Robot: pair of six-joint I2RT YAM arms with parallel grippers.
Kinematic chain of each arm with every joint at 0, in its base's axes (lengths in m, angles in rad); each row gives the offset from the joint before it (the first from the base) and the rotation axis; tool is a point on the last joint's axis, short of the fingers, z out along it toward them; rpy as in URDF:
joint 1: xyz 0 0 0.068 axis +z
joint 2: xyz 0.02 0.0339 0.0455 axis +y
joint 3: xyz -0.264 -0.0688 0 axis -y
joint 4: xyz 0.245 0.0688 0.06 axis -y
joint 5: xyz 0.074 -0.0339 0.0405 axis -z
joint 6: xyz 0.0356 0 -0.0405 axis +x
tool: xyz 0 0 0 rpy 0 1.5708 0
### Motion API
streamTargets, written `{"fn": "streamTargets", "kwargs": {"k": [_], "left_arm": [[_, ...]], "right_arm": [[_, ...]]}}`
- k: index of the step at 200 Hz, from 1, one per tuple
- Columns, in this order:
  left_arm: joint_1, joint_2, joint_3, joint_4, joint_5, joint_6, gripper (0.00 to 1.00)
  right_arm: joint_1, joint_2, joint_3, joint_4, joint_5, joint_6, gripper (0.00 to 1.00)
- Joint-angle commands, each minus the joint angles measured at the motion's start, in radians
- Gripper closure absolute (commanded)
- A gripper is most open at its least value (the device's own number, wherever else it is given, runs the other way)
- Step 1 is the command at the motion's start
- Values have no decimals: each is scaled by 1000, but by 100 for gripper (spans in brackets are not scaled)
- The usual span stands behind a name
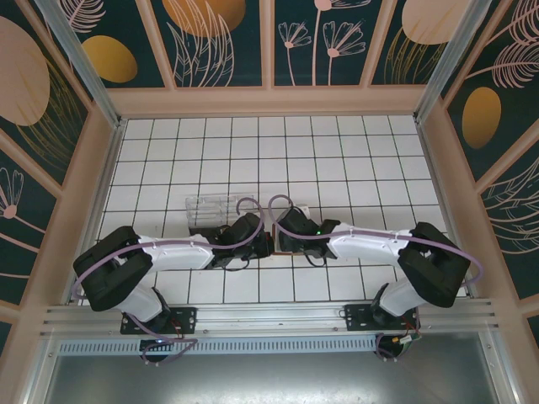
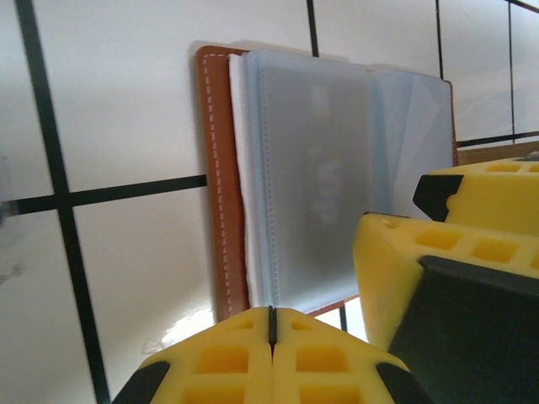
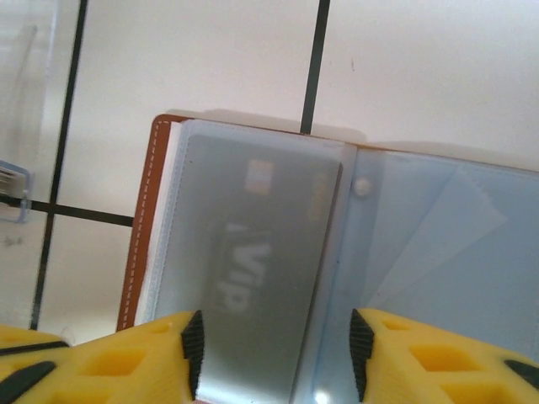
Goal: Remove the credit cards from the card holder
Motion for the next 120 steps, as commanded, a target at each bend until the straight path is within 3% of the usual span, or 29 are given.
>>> {"fn": "streamTargets", "kwargs": {"k": [1, 55, 120], "left_arm": [[-6, 14, 31, 70, 16, -22, 100], [5, 68, 57, 108, 23, -49, 100], [15, 107, 99, -13, -30, -51, 100]], "right_arm": [[-14, -67, -34, -16, 19, 16, 56], [-107, -155, -141, -6, -15, 31, 99], [-153, -153, -196, 16, -22, 32, 100]]}}
